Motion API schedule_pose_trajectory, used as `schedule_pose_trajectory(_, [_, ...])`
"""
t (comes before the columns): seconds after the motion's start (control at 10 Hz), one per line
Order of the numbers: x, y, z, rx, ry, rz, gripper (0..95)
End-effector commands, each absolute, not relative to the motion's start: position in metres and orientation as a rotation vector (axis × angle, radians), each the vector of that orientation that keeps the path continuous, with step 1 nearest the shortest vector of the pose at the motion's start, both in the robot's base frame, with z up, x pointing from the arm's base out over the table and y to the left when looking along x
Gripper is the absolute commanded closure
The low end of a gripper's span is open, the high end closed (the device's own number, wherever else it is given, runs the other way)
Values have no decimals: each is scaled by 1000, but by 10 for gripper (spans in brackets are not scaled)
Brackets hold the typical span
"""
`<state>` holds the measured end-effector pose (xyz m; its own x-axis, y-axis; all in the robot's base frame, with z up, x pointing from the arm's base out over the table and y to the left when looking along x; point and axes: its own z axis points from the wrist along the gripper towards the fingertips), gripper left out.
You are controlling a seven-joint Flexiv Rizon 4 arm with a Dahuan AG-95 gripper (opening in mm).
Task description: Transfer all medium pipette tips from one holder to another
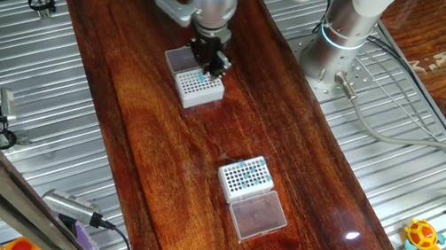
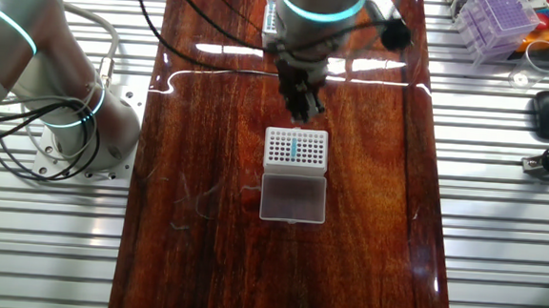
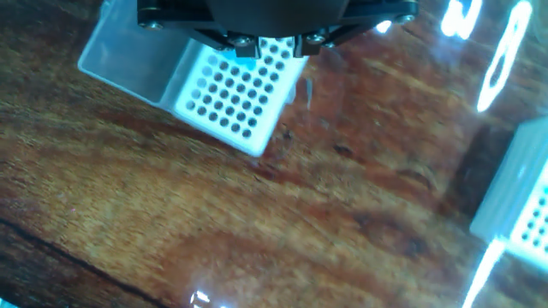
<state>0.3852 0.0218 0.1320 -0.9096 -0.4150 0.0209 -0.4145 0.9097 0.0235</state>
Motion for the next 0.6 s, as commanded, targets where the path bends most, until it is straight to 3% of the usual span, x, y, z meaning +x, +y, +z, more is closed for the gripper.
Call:
schedule_pose_trajectory(0.1, [396, 46, 127, 600, -3054, -32, 760])
schedule_pose_trajectory(0.4, [401, 97, 125, 469, -3075, -20, 760])
schedule_pose_trajectory(0.5, [401, 97, 125, 486, -3069, -14, 950])
schedule_pose_trajectory(0.6, [401, 97, 125, 555, -3050, -2, 950])
